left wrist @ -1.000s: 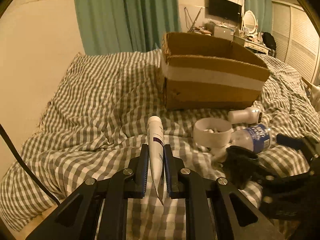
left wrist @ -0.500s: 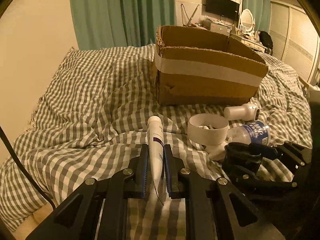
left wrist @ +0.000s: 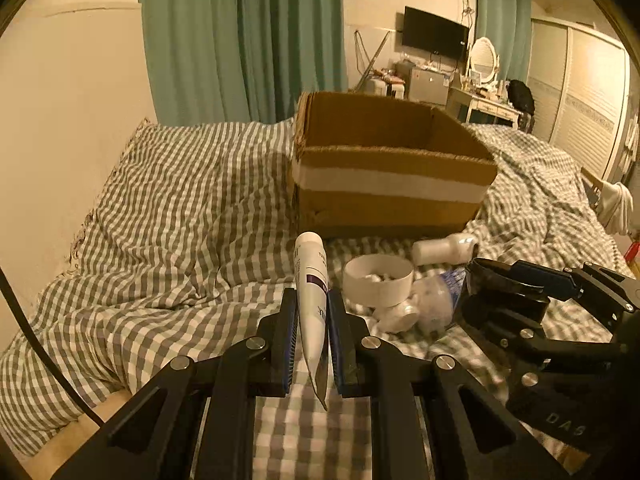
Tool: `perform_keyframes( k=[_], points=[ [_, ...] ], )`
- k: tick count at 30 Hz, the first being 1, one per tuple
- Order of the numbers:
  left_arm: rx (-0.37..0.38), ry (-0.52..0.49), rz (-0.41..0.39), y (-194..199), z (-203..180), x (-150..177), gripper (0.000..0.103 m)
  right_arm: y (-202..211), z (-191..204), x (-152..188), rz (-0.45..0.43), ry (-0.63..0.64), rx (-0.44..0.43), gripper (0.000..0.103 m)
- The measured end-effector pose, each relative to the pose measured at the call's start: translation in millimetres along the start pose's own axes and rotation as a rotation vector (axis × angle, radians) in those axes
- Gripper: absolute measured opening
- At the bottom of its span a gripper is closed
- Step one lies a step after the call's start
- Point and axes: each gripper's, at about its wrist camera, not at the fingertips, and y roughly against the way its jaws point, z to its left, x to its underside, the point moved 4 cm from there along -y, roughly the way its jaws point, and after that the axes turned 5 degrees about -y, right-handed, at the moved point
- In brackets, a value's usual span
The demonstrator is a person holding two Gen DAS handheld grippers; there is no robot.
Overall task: Organize objects
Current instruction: 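Grasp the black cup with the right gripper while the left gripper holds the white tube, then carry the tube and cup over the box and open both grippers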
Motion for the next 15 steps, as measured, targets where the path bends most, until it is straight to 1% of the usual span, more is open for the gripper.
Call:
perform_keyframes(
  k=[4,6,9,15],
  points=[
    [0.008,-0.008,-0.037,15.9,-4.9,-22.1,0.014,18.7,-7.0,-14.7,-0.034,-0.014,-0.023,0.058],
    [0.016,-0.015,-0.059,23.6,-5.9,-40.0,0.014,30.6,-10.8,-25.1,-0.055,-0.011,-0.028,0.058],
    [0.024,-0.021,-0.098,32.5,-5.6,-71.9,0.014,44.6,-18.9,-46.0,-0.097,0.003,0.004,0.058],
    [0.042,-0.028,-0.155,30.8,-5.5,-140.0,0.014,59.9,-40.9,-101.4,-0.171,-0.006,0.012,0.058]
  ],
)
